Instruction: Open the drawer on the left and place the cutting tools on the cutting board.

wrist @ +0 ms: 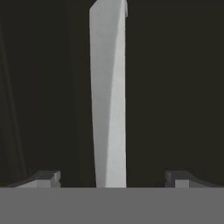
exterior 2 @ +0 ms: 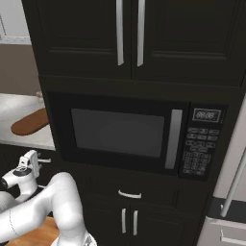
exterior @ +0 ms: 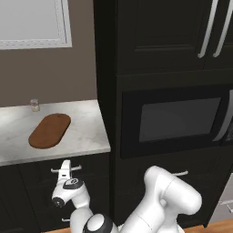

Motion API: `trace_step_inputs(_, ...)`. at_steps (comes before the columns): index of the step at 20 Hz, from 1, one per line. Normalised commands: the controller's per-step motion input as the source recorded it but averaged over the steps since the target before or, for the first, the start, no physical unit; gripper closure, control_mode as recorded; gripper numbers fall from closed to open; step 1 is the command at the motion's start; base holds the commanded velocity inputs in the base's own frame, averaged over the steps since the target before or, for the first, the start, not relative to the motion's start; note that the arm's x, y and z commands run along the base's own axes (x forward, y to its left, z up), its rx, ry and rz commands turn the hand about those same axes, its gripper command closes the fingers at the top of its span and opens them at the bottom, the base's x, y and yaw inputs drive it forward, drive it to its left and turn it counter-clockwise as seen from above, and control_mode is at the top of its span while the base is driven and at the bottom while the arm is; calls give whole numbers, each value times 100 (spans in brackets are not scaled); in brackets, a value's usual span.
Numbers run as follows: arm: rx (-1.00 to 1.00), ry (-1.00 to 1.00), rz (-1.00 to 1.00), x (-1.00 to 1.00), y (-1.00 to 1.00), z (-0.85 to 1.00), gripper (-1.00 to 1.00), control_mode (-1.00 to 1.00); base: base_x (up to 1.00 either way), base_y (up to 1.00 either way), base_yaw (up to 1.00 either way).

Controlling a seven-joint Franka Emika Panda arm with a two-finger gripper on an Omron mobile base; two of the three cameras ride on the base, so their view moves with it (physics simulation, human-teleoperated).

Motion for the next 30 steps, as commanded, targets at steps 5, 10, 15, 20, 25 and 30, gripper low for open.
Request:
trace_step_inputs(5,0,0,0,-1,0,0,100,-100,0,0,0)
trace_step_inputs(10,0,0,0,-26,0,-1,100,-100,0,0,0)
trace_step_inputs(15,0,0,0,-71,0,-9,100,-100,0,0,0)
trace_step_inputs(20,0,0,0,-100,0,-14,100,-100,0,0,0)
trace_step_inputs(25,0,0,0,-100,0,-13,100,-100,0,0,0)
trace_step_inputs(30,0,0,0,-100,0,-13,100,-100,0,0,0)
